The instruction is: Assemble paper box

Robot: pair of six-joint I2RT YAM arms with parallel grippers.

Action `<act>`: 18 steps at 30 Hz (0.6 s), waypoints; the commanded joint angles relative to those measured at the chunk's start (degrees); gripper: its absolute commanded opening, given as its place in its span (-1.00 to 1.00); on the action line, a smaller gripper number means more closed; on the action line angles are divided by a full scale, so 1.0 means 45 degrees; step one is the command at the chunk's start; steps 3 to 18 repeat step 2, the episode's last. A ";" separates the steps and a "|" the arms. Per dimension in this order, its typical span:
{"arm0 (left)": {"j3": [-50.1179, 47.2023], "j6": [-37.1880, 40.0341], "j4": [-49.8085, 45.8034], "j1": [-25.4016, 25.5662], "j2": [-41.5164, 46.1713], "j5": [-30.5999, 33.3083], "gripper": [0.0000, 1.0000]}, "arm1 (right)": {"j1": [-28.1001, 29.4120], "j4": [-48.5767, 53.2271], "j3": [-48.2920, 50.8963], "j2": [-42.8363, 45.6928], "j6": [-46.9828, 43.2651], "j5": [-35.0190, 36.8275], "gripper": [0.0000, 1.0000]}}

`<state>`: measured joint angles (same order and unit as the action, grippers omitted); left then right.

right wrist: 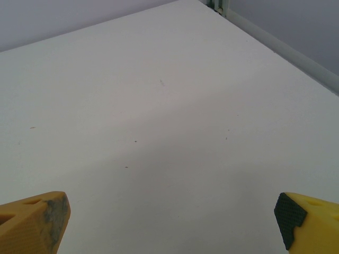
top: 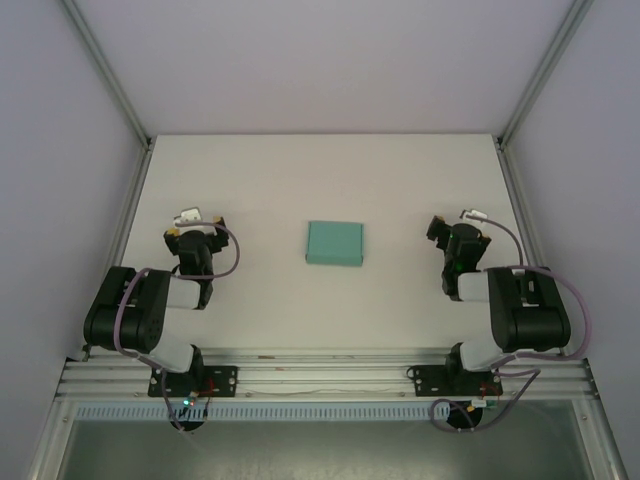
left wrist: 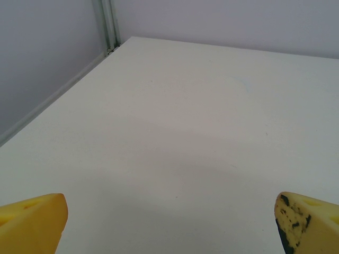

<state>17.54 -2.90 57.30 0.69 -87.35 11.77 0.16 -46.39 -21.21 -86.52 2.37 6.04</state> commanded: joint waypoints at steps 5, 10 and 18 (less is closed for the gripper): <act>0.0131 0.0125 0.0158 -0.0124 0.0135 -0.0174 1.00 | -0.0051 -0.0433 -0.0129 0.0164 0.0157 0.0371 0.99; 0.0131 0.0125 0.0158 -0.0124 0.0135 -0.0174 1.00 | -0.0051 -0.0433 -0.0129 0.0164 0.0157 0.0371 0.99; 0.0131 0.0125 0.0158 -0.0124 0.0135 -0.0174 1.00 | -0.0051 -0.0433 -0.0129 0.0164 0.0157 0.0371 0.99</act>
